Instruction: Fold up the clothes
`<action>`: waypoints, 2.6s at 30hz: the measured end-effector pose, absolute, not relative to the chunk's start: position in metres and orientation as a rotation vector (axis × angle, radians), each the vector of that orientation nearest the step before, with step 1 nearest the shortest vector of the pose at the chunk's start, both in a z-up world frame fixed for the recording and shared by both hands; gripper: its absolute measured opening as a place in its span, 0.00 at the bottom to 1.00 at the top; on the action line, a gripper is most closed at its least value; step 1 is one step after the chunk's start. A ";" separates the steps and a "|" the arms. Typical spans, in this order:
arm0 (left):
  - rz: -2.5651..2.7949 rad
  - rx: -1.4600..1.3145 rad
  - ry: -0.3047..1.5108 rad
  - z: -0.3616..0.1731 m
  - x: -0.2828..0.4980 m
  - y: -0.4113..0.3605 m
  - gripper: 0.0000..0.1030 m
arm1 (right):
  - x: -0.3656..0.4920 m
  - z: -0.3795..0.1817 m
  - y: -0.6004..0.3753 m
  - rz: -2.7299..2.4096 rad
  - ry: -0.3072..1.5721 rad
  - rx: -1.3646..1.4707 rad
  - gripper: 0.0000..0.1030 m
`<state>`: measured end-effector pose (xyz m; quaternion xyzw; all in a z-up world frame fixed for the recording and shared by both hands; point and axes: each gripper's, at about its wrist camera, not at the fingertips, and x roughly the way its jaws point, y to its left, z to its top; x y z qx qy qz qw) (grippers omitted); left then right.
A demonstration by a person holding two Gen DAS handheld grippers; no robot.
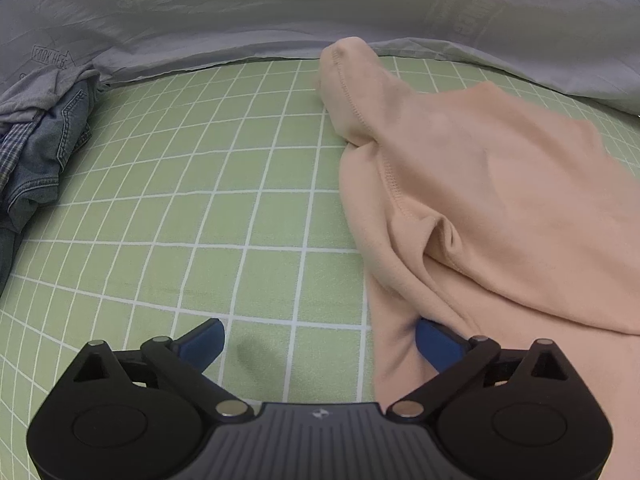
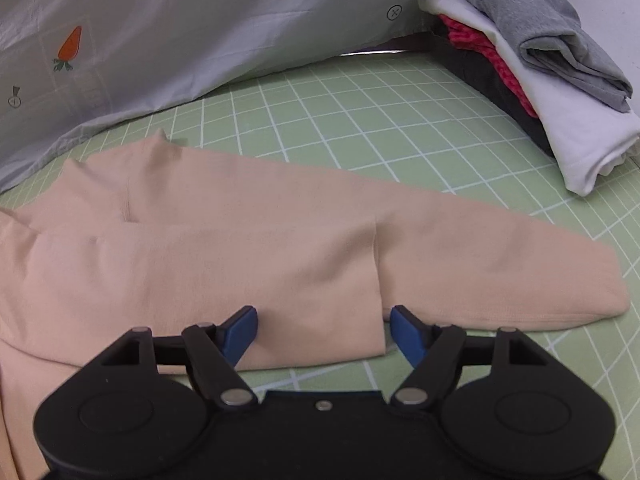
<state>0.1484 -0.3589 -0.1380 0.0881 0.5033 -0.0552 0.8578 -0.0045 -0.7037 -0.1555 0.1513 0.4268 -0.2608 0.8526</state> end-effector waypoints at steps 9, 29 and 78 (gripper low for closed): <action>-0.136 0.170 1.072 -0.138 0.154 -0.354 1.00 | 0.000 -0.141 -0.699 -0.456 0.881 0.258 0.10; -0.139 0.052 1.140 -0.138 0.165 -0.338 1.00 | 0.038 -0.102 -0.770 -0.700 0.720 0.178 0.46; -0.341 0.018 1.066 -0.090 -0.012 -0.211 0.99 | -0.109 -0.111 -0.432 -0.265 0.881 0.248 0.06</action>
